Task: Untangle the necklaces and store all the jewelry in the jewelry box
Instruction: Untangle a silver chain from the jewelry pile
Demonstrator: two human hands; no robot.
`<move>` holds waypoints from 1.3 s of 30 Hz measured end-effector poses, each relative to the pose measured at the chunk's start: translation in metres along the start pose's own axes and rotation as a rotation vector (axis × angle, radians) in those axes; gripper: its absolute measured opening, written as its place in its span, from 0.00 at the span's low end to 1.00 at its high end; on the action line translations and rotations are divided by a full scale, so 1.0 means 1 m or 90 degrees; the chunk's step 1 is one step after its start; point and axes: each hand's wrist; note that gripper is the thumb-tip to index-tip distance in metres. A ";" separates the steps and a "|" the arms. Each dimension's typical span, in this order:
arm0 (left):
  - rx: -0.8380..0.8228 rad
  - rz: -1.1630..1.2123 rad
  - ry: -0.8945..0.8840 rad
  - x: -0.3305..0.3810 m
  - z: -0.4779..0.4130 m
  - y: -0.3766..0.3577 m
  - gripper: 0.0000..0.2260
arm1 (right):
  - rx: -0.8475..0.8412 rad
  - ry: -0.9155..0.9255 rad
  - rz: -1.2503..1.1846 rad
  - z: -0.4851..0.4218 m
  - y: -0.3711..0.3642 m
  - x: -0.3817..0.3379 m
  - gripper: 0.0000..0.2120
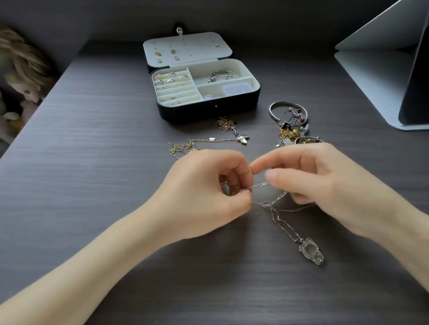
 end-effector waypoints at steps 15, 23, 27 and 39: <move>0.041 -0.079 -0.002 -0.005 -0.003 -0.008 0.09 | -0.040 0.014 -0.157 0.001 0.004 -0.001 0.11; 0.040 -0.119 -0.012 -0.010 -0.001 -0.008 0.09 | 0.026 0.120 -0.256 0.004 0.012 -0.001 0.08; 0.048 -0.119 -0.016 -0.011 -0.002 -0.005 0.08 | 0.115 0.246 -0.212 0.008 0.012 0.007 0.09; 0.008 -0.044 0.024 -0.011 0.001 0.005 0.04 | 0.213 0.375 -0.164 0.011 0.008 0.005 0.08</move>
Point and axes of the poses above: each hand's wrist, its own z-axis away from the middle knuckle, its own y-axis out of the back of the hand, x = y × z, and after that the axes turned 3 degrees about z, right-handed
